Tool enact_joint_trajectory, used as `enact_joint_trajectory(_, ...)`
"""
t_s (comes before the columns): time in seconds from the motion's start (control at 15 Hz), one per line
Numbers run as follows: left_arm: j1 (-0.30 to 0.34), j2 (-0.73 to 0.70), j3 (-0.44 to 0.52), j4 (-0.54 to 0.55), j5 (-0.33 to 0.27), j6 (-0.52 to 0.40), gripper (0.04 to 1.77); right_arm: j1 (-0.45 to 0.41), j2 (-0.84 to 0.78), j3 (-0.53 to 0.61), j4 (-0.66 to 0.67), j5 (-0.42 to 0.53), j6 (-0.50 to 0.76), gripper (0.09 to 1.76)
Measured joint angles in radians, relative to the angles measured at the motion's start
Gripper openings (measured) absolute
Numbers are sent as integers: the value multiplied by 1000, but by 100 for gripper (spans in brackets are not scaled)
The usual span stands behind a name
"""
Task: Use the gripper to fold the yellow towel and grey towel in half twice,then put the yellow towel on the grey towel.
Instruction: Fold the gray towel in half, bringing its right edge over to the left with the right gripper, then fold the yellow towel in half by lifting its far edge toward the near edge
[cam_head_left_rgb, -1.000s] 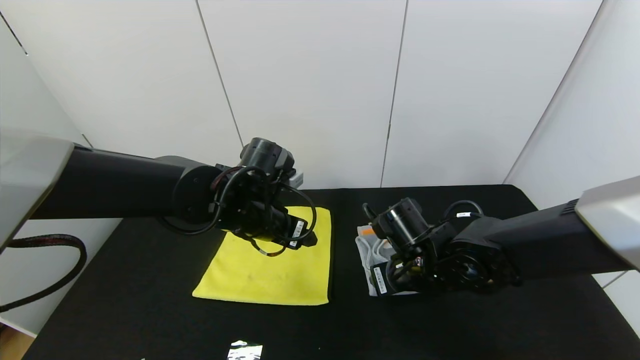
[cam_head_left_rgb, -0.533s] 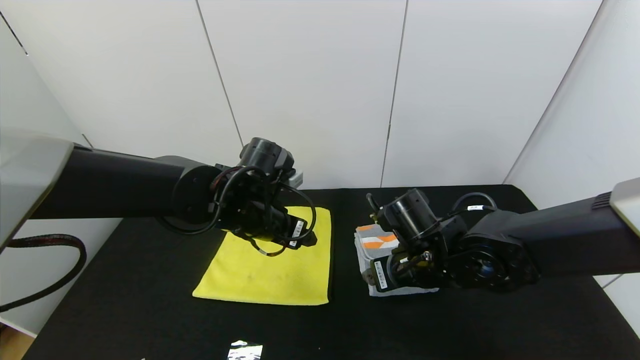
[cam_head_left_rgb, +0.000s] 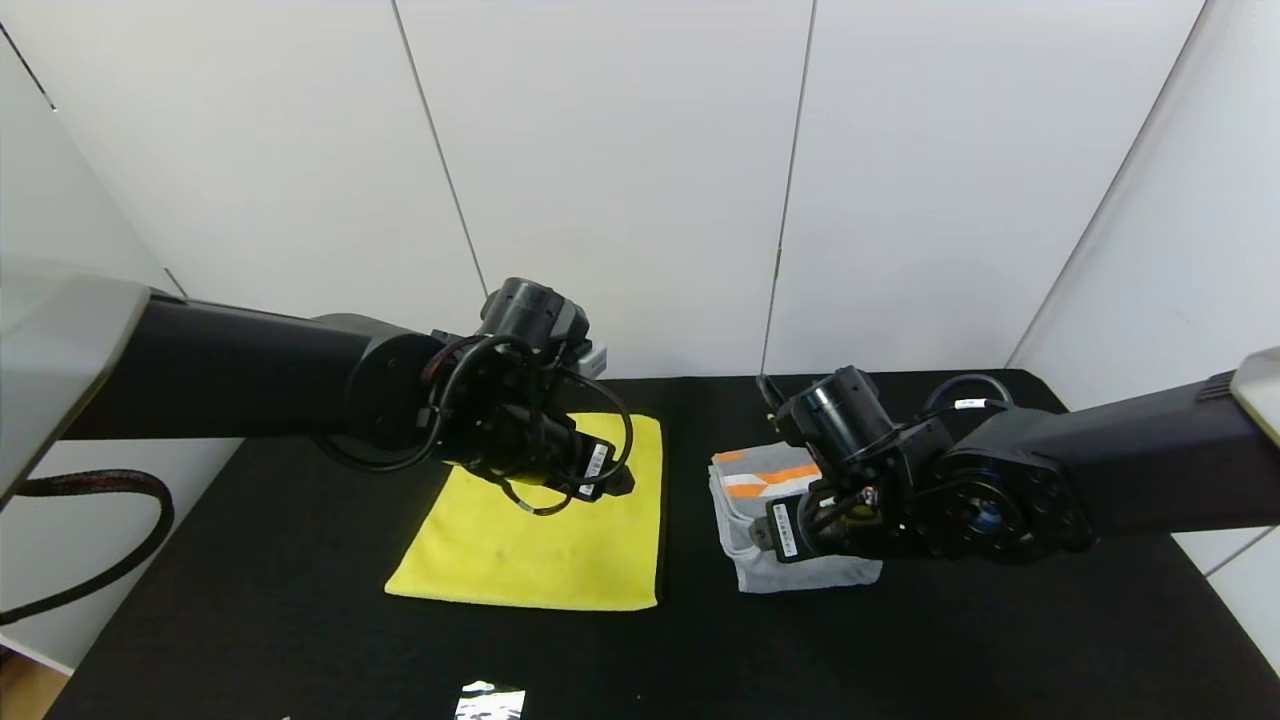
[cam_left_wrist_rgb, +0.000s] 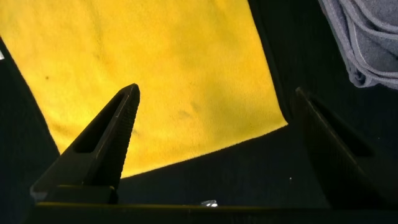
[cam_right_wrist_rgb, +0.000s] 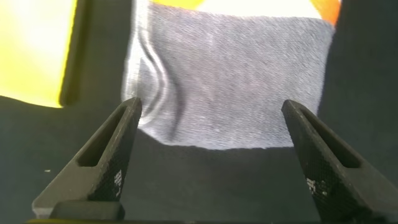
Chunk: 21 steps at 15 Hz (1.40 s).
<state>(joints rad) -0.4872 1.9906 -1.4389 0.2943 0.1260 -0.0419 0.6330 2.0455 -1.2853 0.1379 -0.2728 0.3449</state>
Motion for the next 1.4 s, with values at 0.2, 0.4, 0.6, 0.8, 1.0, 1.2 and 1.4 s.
enact_joint_trajectory(0.2, -1, 0, 1, -1, 0, 0, 172, -46, 18, -10, 30, -19, 28, 166)
enact_joint_trajectory(0.4, -3, 3, 2, -1, 0, -1, 172, -90, 34, -12, 26, -17, 51, 167)
enact_joint_trajectory(0.6, -2, 4, 2, -1, 0, 1, 172, -104, 37, -13, 21, -7, 70, 169)
enact_joint_trajectory(0.8, -1, 2, 3, 1, 0, 1, 172, -90, 37, -8, 27, -5, 73, 169)
enact_joint_trajectory(1.0, 13, -15, 24, 2, 2, 2, 172, -71, 3, 6, 28, -5, 68, 170)
enact_joint_trajectory(1.2, 69, -52, 58, 2, 1, 61, 172, -33, -46, 18, 22, -5, 4, 170)
enact_joint_trajectory(1.4, 149, -104, 109, 3, -9, 168, 172, 4, -82, 19, 15, 60, -84, 170)
